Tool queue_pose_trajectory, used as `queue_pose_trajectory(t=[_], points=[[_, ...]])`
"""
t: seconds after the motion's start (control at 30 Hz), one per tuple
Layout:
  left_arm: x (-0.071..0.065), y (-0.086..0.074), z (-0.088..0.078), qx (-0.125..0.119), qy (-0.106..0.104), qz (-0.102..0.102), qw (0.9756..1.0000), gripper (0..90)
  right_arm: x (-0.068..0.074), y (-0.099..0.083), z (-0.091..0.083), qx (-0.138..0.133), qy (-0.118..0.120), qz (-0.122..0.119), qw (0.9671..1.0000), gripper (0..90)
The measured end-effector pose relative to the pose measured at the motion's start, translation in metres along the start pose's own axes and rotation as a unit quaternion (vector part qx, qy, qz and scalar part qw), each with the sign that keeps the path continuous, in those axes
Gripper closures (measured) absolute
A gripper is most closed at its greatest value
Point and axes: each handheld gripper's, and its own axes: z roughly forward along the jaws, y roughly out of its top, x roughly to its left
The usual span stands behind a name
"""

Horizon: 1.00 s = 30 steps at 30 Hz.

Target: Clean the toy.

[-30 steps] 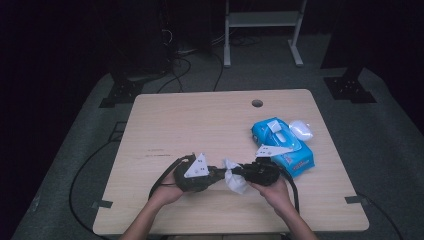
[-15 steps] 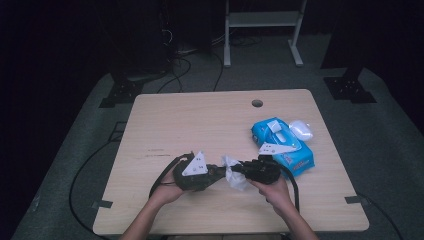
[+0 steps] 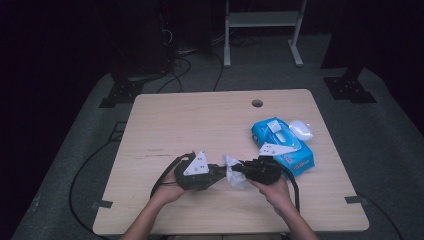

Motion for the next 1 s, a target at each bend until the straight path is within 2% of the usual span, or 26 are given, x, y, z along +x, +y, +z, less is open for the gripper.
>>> queue_pose_trajectory(t=[0.13, 0.2, 0.27, 0.37, 0.43, 0.5, 0.57, 0.67, 0.77, 0.83, 0.9, 1.0], points=[[0.0, 0.0, 0.0, 0.001, -0.002, -0.001, 1.0, 65.0, -0.008, -0.011, 0.004, 0.027, -0.022, 0.006, 0.9994, 83.0], [0.0, 0.0, 0.001, 0.001, -0.003, 0.0, 1.0, 65.0, -0.01, -0.014, 0.006, 0.03, -0.021, 0.011, 0.9993, 83.0], [0.0, 0.0, 0.001, 0.003, -0.003, 0.0, 1.0, 64.9, -0.006, -0.011, 0.006, 0.03, -0.028, 0.003, 0.9992, 83.0], [0.0, 0.001, 0.003, 0.003, -0.001, 0.0, 1.0, 64.9, -0.003, -0.004, 0.002, 0.01, -0.011, 0.004, 0.9999, 83.0], [0.0, 0.001, 0.004, 0.005, -0.002, 0.001, 1.0, 65.0, 0.002, 0.0, 0.0, 0.005, -0.012, -0.003, 0.9999, 83.0], [-0.001, 0.002, 0.007, 0.008, -0.003, 0.004, 1.0, 65.0, 0.004, 0.001, -0.001, -0.004, 0.001, -0.001, 1.0, 83.0], [-0.002, 0.003, 0.009, 0.013, -0.003, 0.007, 0.9999, 65.0, 0.004, 0.0, -0.001, -0.003, 0.005, 0.005, 1.0, 82.9], [-0.002, 0.003, 0.013, 0.019, -0.011, 0.005, 0.9997, 65.0, -0.001, -0.004, -0.001, 0.008, -0.004, 0.007, 0.9999, 82.9], [-0.001, 0.003, 0.02, 0.038, -0.022, 0.002, 0.999, 65.1, -0.01, -0.013, 0.0, 0.038, -0.018, 0.017, 0.999, 82.9], [0.0, 0.004, 0.025, 0.056, -0.027, 0.0, 0.9981, 65.1, -0.012, -0.014, -0.001, 0.04, -0.021, 0.019, 0.9988, 82.9], [0.002, 0.007, 0.032, 0.09, -0.026, 0.009, 0.9956, 65.1, -0.014, -0.013, -0.004, 0.042, -0.026, 0.018, 0.9986, 82.9], [0.004, 0.013, 0.04, 0.121, -0.034, 0.01, 0.992, 65.0, -0.017, -0.014, -0.006, 0.05, -0.035, 0.019, 0.9979, 82.9]])
